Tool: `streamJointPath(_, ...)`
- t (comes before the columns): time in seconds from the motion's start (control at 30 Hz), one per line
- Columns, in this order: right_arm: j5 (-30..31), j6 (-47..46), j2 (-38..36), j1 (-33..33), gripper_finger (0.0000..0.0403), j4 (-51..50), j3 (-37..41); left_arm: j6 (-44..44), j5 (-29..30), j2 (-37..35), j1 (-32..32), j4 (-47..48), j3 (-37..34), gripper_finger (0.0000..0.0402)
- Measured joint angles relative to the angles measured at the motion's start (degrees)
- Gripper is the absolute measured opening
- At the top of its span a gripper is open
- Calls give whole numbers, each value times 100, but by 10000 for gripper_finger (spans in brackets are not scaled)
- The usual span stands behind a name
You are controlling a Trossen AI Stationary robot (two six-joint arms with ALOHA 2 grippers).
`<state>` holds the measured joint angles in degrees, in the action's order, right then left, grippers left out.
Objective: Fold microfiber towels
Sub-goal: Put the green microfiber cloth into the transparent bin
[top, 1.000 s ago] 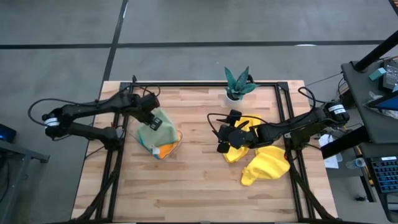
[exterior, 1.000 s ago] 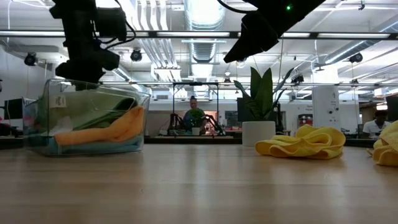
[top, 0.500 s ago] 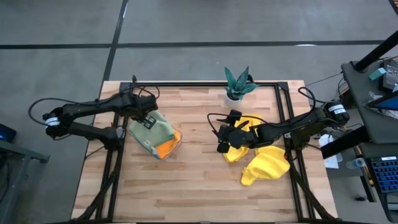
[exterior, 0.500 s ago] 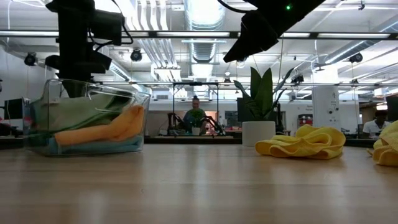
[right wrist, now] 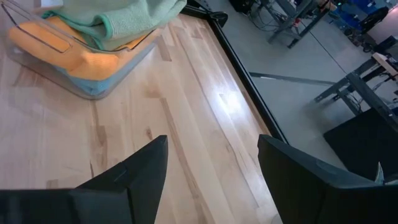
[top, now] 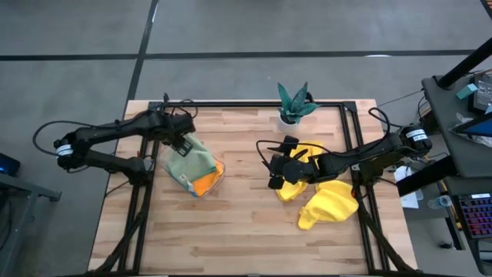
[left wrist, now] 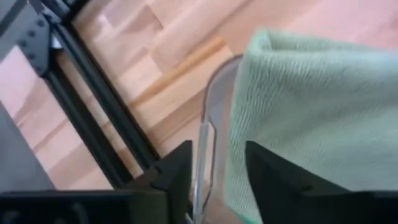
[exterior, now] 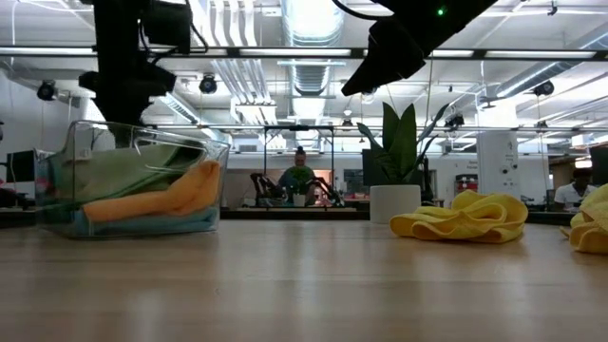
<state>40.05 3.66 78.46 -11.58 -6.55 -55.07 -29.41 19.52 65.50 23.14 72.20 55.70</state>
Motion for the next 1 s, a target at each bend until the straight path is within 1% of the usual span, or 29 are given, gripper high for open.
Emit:
streamJointPath(0.07,0,0,0,0,238,0,0,-31,-62,3,-7,33,207,159)
streamJointPath(0.17,0,0,0,-2,238,0,0,-254,-601,3,-203,-186,479,181)
streamJointPath(0.27,-2,-4,0,0,238,0,2,-285,-982,10,-648,-704,544,183)
streamJointPath(0.4,-27,-29,0,0,238,-2,65,-410,-984,10,-1481,-1216,496,177)
streamJointPath(0.47,-233,-140,0,38,237,-2,76,-637,-660,10,-1928,-1337,463,174)
streamJointPath(0.5,-485,-249,0,81,237,-1,65,-762,-431,10,-2155,-1377,459,172)
streamJointPath(0.63,-2069,-846,6,459,237,5,-162,-1051,591,-4,-2983,-1412,348,171)
streamJointPath(0.67,-2399,-987,53,580,237,4,-252,-1049,747,-32,-3154,-1452,310,171)
streamJointPath(0.73,-2816,-1136,125,807,236,-38,-454,-928,894,-103,-3418,-1462,252,171)
streamJointPath(0.8,-3095,-819,263,1003,234,-145,-673,-584,943,-163,-3598,-1475,185,171)
streamJointPath(0.9,-3231,267,534,1230,230,-175,-1054,-122,1121,-182,-3818,-1516,73,171)
streamJointPath(1.0,-3369,1217,1018,1504,228,-157,-1598,144,1430,-192,-3825,-1520,-73,171)
